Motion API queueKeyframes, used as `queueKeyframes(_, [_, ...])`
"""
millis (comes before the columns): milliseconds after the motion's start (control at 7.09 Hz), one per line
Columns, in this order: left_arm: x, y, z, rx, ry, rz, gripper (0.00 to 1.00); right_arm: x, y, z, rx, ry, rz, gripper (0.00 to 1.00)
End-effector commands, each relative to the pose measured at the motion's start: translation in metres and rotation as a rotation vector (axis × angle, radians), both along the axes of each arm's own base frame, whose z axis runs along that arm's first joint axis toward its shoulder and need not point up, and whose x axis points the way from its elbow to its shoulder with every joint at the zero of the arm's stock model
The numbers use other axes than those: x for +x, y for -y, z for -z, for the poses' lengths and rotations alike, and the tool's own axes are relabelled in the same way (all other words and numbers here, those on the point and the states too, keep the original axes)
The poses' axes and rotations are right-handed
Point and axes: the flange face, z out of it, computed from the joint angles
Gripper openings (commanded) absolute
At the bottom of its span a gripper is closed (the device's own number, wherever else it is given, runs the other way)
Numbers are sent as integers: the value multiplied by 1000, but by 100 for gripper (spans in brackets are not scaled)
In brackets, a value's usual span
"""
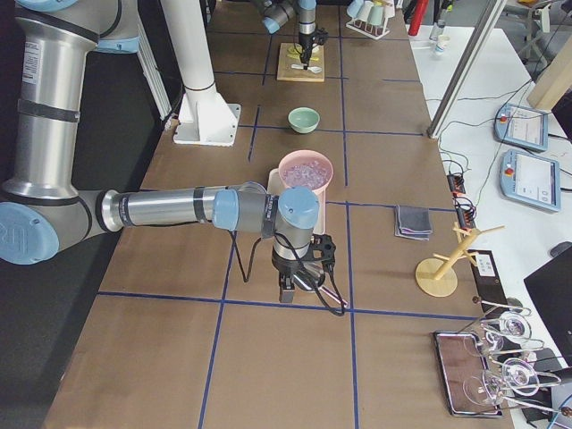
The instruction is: Put spoon and ice into bowl
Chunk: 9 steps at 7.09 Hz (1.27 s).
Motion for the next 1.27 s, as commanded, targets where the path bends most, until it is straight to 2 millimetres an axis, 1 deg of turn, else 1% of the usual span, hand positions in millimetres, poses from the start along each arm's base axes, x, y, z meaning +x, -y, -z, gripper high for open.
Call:
queueKeyframes(0, [9,6,33,14,-21,-4,0,0,0,-1,-2,0,0,100])
queueKeyframes(282, [42,33,117,-31,-26,22,0,0,0,-1,-2,0,0,100])
queueKeyframes(423, [70,29,156,-18,-49,-13,0,0,0,-1,-2,-1,0,100])
queueKeyframes(564, [108,16,192,-57,-88,-17,0,0,0,-1,-2,-1,0,100])
queueKeyframes(705, [133,17,227,-86,-126,-3,0,0,0,-2,-4,-2,0,100])
queueKeyframes(846, [167,5,256,-114,-151,-14,0,0,-1,-3,-5,-5,0,100])
queueKeyframes(987, [186,4,266,-119,-153,-26,0,0,-1,-3,-7,-5,0,100])
queueKeyframes(1128, [203,-3,282,-119,-161,-48,0,0,-1,-3,-7,-5,0,100])
